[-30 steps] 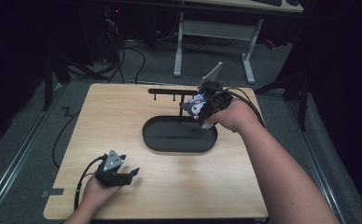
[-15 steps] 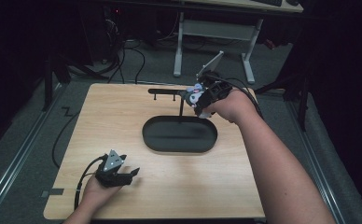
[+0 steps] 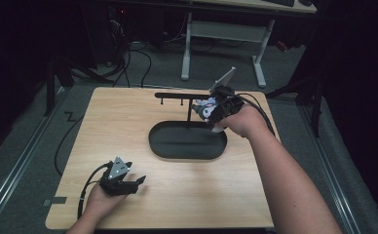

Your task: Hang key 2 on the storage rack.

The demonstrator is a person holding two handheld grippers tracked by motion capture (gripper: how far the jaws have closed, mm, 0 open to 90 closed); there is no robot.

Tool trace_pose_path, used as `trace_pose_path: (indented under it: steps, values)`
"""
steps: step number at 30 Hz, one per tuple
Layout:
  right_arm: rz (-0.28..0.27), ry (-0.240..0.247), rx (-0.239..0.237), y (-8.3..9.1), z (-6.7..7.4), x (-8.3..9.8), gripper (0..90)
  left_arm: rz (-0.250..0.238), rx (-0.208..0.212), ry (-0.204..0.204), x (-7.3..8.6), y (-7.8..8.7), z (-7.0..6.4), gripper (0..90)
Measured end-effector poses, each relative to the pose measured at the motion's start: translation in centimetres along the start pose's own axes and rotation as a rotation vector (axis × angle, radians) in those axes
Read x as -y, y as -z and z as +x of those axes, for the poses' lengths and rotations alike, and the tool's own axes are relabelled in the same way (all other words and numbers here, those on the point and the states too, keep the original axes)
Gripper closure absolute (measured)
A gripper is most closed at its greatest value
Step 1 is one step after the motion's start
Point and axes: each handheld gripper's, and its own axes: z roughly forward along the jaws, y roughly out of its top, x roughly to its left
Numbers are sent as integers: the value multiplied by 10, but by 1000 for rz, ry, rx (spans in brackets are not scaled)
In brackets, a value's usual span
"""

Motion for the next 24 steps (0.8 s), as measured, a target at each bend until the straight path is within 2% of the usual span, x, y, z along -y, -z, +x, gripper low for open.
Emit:
trace_pose_path:
  steps: [3, 7, 10, 13, 21, 24]
  values:
    - [17, -16, 4, -11, -3, 5, 482, 0, 1, -1, 0, -1, -1, 269]
    - [26, -9, -14, -27, -9, 9, 480, 9, 3, -6, 0, -2, -2, 270]
    - [24, -23, -26, -34, -10, 9, 478, 9, 1, -7, 0, -2, -2, 270]
    - [23, -15, -48, -42, -11, 8, 476, 9, 2, -3, 1, -2, -2, 270]
    - [19, -4, -51, -60, -9, 6, 466, 14, 5, -7, 1, -2, -2, 270]
    - [11, -18, -50, -64, -9, 5, 448, 24, 10, -10, 1, -2, -2, 270]
